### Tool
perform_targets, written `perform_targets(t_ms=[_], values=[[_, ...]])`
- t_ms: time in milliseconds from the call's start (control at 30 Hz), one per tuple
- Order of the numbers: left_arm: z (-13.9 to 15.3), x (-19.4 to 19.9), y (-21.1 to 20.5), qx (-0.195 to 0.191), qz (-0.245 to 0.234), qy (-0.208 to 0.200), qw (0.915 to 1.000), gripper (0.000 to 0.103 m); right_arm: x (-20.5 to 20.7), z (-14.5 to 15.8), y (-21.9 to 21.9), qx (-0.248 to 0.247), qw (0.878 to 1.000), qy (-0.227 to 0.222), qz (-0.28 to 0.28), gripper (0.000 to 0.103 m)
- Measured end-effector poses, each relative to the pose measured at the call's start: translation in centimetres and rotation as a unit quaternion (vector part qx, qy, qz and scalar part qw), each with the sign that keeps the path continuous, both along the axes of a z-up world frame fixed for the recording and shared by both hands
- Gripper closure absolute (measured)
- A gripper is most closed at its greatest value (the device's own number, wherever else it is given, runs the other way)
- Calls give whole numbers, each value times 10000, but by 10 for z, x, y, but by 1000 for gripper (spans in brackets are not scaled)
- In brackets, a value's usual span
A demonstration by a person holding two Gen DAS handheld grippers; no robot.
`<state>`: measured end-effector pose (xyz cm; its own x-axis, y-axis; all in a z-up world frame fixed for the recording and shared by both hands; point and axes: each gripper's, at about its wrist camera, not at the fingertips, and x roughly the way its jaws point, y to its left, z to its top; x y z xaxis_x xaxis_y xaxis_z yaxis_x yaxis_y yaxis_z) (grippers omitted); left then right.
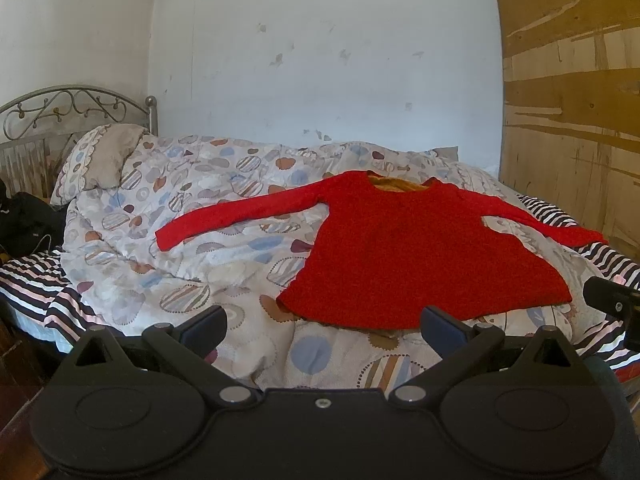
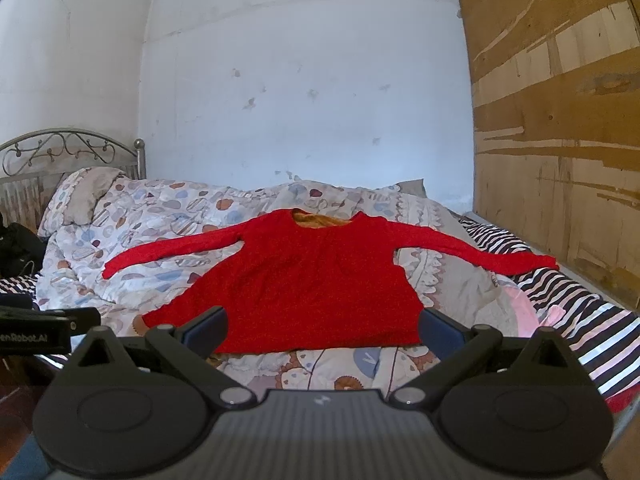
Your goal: Fold small clothes
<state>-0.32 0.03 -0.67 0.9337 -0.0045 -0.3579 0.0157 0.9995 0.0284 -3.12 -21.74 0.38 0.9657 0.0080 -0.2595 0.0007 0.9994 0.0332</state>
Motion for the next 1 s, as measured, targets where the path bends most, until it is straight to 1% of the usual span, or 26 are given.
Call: perform_targets(t_ms=[1000], values=[[6,1,-3,4,-34,33,10000,1,0,1,1,-4,10000,8,25,0]])
